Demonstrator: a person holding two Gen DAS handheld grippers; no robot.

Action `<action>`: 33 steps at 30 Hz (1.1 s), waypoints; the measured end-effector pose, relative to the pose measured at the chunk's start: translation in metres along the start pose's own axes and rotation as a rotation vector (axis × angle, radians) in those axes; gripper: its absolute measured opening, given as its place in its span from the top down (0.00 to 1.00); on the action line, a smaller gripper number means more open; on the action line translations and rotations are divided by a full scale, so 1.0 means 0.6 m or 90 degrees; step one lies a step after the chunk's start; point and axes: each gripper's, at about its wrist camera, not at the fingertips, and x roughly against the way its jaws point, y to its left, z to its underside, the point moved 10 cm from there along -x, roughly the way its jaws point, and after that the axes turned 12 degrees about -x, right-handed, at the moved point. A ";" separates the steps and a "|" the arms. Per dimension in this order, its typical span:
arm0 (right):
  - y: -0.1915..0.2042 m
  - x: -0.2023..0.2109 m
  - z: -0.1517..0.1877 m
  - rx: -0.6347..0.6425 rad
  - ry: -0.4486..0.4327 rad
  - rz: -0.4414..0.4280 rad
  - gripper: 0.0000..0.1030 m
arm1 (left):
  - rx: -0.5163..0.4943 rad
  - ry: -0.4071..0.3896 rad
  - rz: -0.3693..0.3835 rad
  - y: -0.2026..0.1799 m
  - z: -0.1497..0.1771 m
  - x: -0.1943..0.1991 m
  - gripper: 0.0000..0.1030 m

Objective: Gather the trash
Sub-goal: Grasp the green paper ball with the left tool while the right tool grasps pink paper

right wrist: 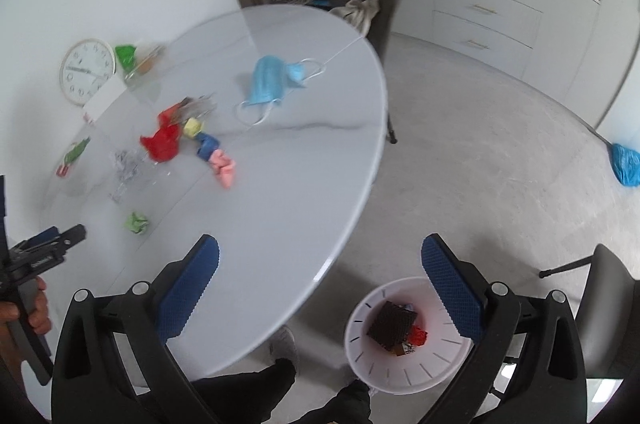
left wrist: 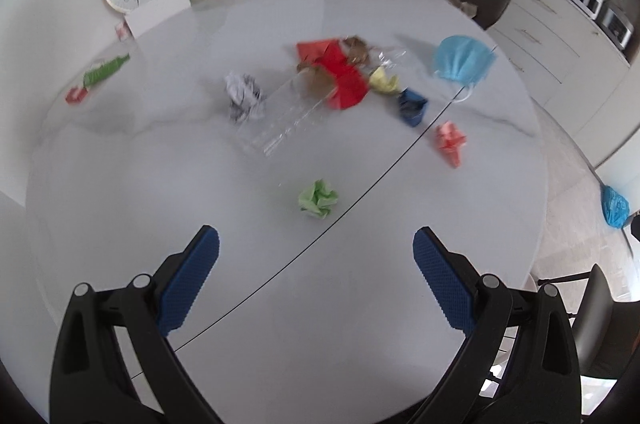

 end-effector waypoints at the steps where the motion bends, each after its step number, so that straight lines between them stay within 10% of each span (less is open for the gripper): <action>1: 0.012 -0.007 0.001 0.005 0.004 0.000 0.02 | 0.007 0.009 0.006 0.003 0.003 -0.016 0.09; 15: 0.134 -0.106 0.006 0.065 0.056 0.023 0.02 | -0.011 0.079 0.035 -0.008 -0.006 -0.178 0.19; 24: 0.169 -0.172 0.000 0.108 0.075 0.029 0.02 | -0.006 0.141 0.038 -0.006 0.011 -0.227 0.67; 33: 0.237 -0.307 -0.017 0.207 0.102 0.026 0.18 | 0.033 0.135 0.054 0.008 0.011 -0.210 0.69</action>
